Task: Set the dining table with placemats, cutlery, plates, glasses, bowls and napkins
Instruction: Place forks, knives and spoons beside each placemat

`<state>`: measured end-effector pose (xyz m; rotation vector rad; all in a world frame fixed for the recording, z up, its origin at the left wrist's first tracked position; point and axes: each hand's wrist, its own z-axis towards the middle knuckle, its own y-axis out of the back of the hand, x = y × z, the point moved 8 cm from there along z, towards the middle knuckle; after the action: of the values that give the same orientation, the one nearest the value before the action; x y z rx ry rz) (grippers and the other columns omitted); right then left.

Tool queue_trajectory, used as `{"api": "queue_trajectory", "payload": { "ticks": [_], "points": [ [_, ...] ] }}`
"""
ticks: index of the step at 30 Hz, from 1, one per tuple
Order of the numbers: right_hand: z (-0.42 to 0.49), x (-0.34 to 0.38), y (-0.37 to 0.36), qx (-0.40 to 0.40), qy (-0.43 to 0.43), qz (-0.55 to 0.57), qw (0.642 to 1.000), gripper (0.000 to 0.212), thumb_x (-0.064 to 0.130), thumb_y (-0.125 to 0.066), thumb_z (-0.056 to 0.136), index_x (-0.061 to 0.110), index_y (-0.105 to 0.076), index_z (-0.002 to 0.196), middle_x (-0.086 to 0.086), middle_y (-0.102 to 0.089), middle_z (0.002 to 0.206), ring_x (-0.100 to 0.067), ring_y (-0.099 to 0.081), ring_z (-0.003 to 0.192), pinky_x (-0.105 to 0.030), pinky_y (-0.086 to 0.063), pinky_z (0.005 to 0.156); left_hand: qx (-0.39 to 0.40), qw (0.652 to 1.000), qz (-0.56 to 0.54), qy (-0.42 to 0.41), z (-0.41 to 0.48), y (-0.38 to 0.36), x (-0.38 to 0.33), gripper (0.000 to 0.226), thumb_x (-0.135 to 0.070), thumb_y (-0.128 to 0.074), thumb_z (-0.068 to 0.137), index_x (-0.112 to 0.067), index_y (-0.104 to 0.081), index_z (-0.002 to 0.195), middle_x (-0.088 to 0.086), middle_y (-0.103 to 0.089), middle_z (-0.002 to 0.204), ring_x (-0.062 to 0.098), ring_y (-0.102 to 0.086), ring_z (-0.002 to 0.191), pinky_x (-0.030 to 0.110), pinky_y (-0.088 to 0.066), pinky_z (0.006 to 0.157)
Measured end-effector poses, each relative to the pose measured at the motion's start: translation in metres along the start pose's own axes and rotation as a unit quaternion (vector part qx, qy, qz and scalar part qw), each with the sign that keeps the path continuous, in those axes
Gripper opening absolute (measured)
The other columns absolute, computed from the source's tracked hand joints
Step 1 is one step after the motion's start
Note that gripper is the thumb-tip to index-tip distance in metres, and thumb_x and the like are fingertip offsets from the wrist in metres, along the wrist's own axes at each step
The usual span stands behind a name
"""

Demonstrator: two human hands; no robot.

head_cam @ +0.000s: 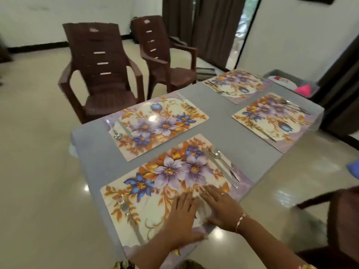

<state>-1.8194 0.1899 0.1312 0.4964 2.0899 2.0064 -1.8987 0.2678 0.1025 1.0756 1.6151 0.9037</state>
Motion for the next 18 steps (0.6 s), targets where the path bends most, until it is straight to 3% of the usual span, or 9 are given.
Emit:
{"api": "queue_trajectory", "payload": {
  "ticks": [3,5,8,11,15,18],
  "points": [
    [0.009,-0.001,-0.016,0.032,0.067,-0.028,0.997,0.083,0.075,-0.028,0.08,0.021,-0.029,0.142,-0.006,-0.054,0.133,-0.024,-0.047,0.125,-0.036,-0.036,0.103,-0.006,1.0,0.001,0.013,0.0,-0.009,0.005,0.107,-0.088,-0.025,0.06,-0.01,-0.041,0.132,0.01,-0.055,0.134,0.028,-0.039,0.128,0.043,-0.005,0.11],
    [0.009,-0.005,-0.023,0.041,0.081,-0.036,0.995,0.081,0.075,-0.022,0.083,0.019,-0.031,0.141,-0.005,-0.047,0.138,-0.022,-0.038,0.128,-0.035,-0.026,0.103,-0.024,0.999,0.036,0.025,-0.001,-0.012,0.005,0.112,-0.087,-0.023,0.06,-0.009,-0.036,0.14,0.009,-0.052,0.138,0.028,-0.036,0.13,0.044,-0.006,0.111],
    [0.008,-0.011,-0.025,0.051,0.085,-0.016,0.995,0.08,0.075,-0.021,0.084,0.017,-0.039,0.136,-0.004,-0.043,0.142,-0.021,-0.035,0.129,-0.034,-0.028,0.093,-0.031,0.996,0.073,0.044,-0.002,-0.017,0.002,0.113,-0.085,-0.024,0.057,-0.013,-0.033,0.144,0.01,-0.049,0.14,0.027,-0.046,0.13,0.045,-0.013,0.108],
    [0.008,-0.015,-0.025,0.027,0.124,-0.009,0.992,0.082,0.074,-0.021,0.083,0.013,-0.039,0.135,-0.008,-0.047,0.14,-0.022,-0.035,0.129,-0.032,-0.028,0.089,-0.02,0.994,0.083,0.065,-0.004,-0.022,-0.001,0.114,-0.086,-0.037,0.056,-0.014,-0.031,0.145,0.011,-0.041,0.146,0.027,-0.037,0.136,0.046,-0.018,0.106],
    [0.001,-0.021,-0.025,0.01,0.187,0.001,0.982,0.081,0.072,-0.019,0.085,0.012,-0.036,0.137,-0.011,-0.043,0.142,-0.025,-0.032,0.131,-0.035,-0.028,0.091,-0.076,0.993,0.008,0.085,-0.011,-0.022,-0.02,0.102,-0.074,-0.035,0.071,-0.016,-0.008,0.151,0.015,-0.023,0.154,0.026,-0.008,0.144,0.045,0.0,0.114],
    [0.001,-0.02,-0.028,0.012,0.194,0.007,0.981,0.077,0.067,-0.018,0.087,0.01,-0.035,0.136,-0.014,-0.044,0.141,-0.027,-0.033,0.129,-0.038,-0.029,0.092,-0.112,0.988,-0.002,0.11,-0.014,-0.014,-0.025,0.092,-0.067,-0.037,0.08,-0.02,-0.003,0.151,0.012,-0.02,0.156,0.026,-0.005,0.146,0.044,0.002,0.117]
  ]
}}
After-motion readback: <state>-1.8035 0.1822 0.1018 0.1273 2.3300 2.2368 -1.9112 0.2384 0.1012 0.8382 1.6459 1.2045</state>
